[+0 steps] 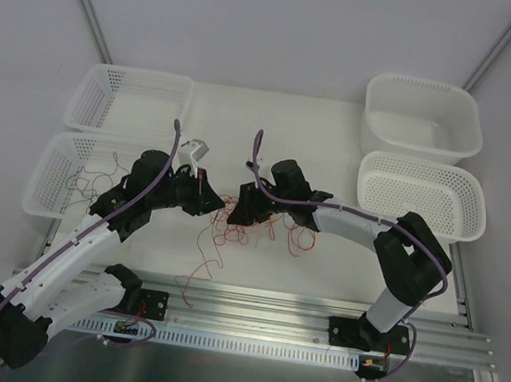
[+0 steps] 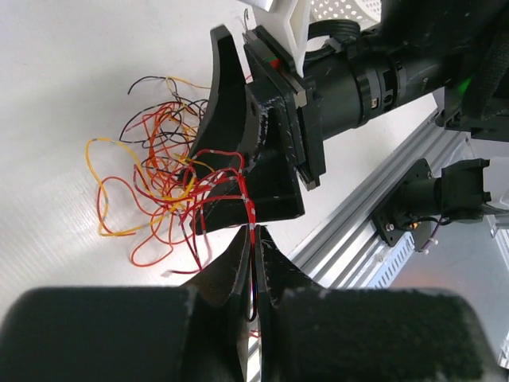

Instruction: Untangle the cables

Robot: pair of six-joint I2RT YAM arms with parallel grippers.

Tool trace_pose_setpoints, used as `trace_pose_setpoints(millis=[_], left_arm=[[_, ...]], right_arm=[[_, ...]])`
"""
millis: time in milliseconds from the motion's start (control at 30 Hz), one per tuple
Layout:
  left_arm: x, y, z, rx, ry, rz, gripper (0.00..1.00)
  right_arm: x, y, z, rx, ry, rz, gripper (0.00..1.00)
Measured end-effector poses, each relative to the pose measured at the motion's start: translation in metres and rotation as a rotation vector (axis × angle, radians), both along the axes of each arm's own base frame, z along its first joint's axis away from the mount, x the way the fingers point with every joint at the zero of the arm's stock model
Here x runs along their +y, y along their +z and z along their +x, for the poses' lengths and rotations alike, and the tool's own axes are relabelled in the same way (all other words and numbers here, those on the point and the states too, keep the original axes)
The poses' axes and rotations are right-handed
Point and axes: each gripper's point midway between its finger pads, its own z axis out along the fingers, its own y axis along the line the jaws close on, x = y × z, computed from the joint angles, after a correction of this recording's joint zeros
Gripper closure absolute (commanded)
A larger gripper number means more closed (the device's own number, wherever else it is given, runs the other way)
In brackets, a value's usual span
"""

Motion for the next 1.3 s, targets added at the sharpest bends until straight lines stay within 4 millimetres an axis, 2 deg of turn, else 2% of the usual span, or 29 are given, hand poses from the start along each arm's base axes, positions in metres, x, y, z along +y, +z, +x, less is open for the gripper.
trace_pose_setpoints(millis=[33,100,133,200,333,500,633,667,733,800,867,967,1100,1300], left_arm=[[0.0,0.001,0.0,-0.002,0.001,-0.002,1.0],[0.002,0.0,0.0,-0.008,0.009,-0.002,1.0],[0.003,-0.001,0.0,-0.011,0.018,0.001,1.0],[0.008,-0.004,0.001,-0.013,0.043,0.014,1.0],[0.024,-0.017,0.009,0.001,0.143,0.084,1.0],[0.051,-0.043,0.018,0.056,0.276,0.218,1.0],[0.05,-0.045,0.024,0.079,0.295,0.239,1.0],[0.05,-0.043,0.027,0.074,0.302,0.243,1.0],[0.064,-0.045,0.033,0.078,0.364,0.284,1.0],[0.081,-0.054,0.035,0.102,0.431,0.341,1.0],[0.093,-0.062,0.035,0.126,0.468,0.388,1.0],[0.105,-0.07,0.033,0.156,0.504,0.442,1.0],[0.104,-0.064,0.037,0.16,0.499,0.448,1.0],[0.09,-0.044,0.048,0.128,0.446,0.406,1.0]], right_arm=[[-0.001,-0.003,-0.002,0.006,0.001,-0.002,0.6],[-0.005,-0.009,-0.004,0.013,0.0,-0.013,0.76],[-0.008,-0.012,-0.005,0.014,-0.003,-0.019,0.89],[-0.019,-0.016,-0.004,0.015,-0.019,-0.041,0.95],[-0.062,-0.008,0.009,-0.004,-0.112,-0.076,0.99],[-0.125,0.04,0.037,-0.094,-0.278,-0.049,0.99],[-0.161,0.073,0.037,-0.124,-0.366,-0.02,0.99],[-0.171,0.076,0.036,-0.124,-0.389,-0.03,0.99],[-0.202,0.078,0.043,-0.118,-0.496,-0.081,0.99],[-0.234,0.081,0.051,-0.106,-0.612,-0.132,0.99],[-0.258,0.09,0.055,-0.104,-0.7,-0.164,0.99],[-0.273,0.107,0.053,-0.112,-0.754,-0.172,0.99],[-0.27,0.127,0.049,-0.133,-0.745,-0.137,0.99],[-0.26,0.113,0.042,-0.074,-0.7,-0.165,0.97]])
